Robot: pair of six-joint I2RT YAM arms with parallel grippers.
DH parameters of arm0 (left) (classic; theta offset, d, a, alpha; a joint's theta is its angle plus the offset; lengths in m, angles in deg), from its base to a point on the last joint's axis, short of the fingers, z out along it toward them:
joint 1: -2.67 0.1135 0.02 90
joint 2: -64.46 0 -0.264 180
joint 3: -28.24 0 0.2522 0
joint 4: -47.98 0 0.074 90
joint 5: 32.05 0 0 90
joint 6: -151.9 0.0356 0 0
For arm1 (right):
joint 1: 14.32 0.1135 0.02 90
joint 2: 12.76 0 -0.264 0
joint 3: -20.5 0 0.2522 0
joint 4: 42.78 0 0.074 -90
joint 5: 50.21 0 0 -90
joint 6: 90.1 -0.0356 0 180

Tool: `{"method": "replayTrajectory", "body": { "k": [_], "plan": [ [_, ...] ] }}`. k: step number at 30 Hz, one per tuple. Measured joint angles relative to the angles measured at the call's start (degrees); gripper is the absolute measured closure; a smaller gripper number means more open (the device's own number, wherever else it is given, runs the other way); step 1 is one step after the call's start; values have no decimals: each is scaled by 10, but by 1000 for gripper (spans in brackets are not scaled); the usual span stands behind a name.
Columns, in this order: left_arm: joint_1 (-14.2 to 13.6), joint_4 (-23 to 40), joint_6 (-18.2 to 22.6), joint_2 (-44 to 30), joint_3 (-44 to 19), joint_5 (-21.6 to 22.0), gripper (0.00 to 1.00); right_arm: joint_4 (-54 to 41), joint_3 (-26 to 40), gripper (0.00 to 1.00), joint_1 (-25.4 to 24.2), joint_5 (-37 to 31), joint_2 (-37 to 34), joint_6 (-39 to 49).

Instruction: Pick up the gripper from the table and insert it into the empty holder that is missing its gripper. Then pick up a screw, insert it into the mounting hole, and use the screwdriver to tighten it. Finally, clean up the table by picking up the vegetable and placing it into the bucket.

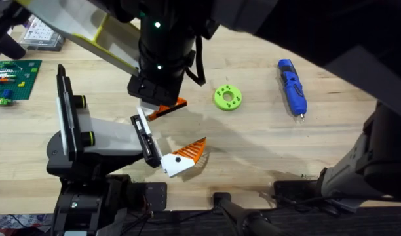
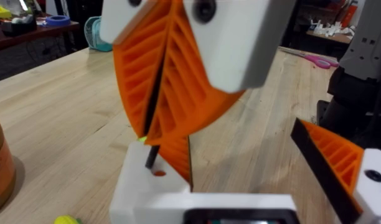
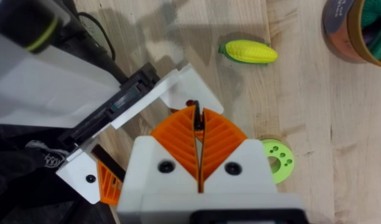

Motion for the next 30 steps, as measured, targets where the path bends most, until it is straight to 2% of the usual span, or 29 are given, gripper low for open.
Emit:
{"method": "replayTrajectory", "body": {
  "k": [24,30],
  "plan": [
    [0,0,0,0,0,0,12,-15,0,988,0,0,0,0],
    [0,0,0,0,0,0,12,-20,22,988,0,0,0,0]
  ]
}}
